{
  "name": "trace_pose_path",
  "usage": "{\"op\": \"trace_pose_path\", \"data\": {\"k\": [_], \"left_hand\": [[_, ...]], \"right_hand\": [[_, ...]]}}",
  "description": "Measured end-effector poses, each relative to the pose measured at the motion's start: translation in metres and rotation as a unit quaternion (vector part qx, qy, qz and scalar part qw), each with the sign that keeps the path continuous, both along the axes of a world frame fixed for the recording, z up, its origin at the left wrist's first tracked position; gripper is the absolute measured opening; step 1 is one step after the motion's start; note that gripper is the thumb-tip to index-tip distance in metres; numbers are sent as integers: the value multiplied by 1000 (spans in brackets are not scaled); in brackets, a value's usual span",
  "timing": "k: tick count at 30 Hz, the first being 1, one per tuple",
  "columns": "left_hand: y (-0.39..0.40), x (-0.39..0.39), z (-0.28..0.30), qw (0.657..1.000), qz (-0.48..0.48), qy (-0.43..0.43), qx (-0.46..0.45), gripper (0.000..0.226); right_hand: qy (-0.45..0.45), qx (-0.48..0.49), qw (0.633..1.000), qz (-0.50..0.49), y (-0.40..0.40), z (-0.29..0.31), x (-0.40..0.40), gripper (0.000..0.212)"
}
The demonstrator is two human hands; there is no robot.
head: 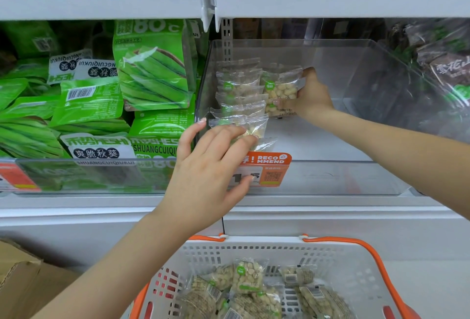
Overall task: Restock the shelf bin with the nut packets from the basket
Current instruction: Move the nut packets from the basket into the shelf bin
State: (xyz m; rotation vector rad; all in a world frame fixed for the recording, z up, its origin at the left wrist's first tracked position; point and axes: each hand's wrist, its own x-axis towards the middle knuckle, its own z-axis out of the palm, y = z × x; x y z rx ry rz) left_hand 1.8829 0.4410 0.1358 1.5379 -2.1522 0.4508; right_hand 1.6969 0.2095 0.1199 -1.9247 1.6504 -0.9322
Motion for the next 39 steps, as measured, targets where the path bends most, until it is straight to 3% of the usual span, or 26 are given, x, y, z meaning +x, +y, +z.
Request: {"op": "trace_pose_path", "data": {"k": [8, 12, 14, 18, 21, 25, 27, 30, 32, 34, 37, 39], "left_hand": [[-1, 1, -2, 1000, -2, -11, -11, 45], [-2, 3, -3, 1000, -12, -9, -11, 47], [-2, 6, -3, 1000, -17, -15, -7, 48], [1, 7, -4, 999, -29, -16, -21, 51], [14, 3, -9, 994, -66, 17, -87, 50], [44, -6, -22, 970, -100, 94, -200, 23], [56, -13, -40, 981, -114, 97, -122, 12], [77, -19, -94, 982, -41, 74, 169, 23], [99, -18, -139, 941, 38, 79, 327, 33], [124, -14, -182, 883, 102, 138, 437, 36], [156, -14, -232, 777, 154, 178, 583, 36], [169, -18, -252, 746, 156, 143, 631, 34]], "right_hand": [[-14, 63, 998, 22, -4, -1, -1, 80], [43, 131, 989, 49, 0, 4, -5, 107], [51, 153, 986, 32, 7, 15, -7, 111], [-98, 97, 990, 15, 55, 47, -28, 71], [-243, 23, 967, 74, 126, 67, -56, 46], [-213, -88, 966, 118, 216, 52, -84, 33], [-189, -67, 973, 112, 245, 19, -91, 33], [-81, 79, 982, 152, 277, -46, -96, 33], [56, 200, 955, 214, 298, -93, -98, 37], [136, 290, 915, 244, 318, -139, -96, 42], [138, 399, 877, 231, 347, -189, -82, 46], [112, 443, 864, 209, 364, -210, -67, 45]]}}
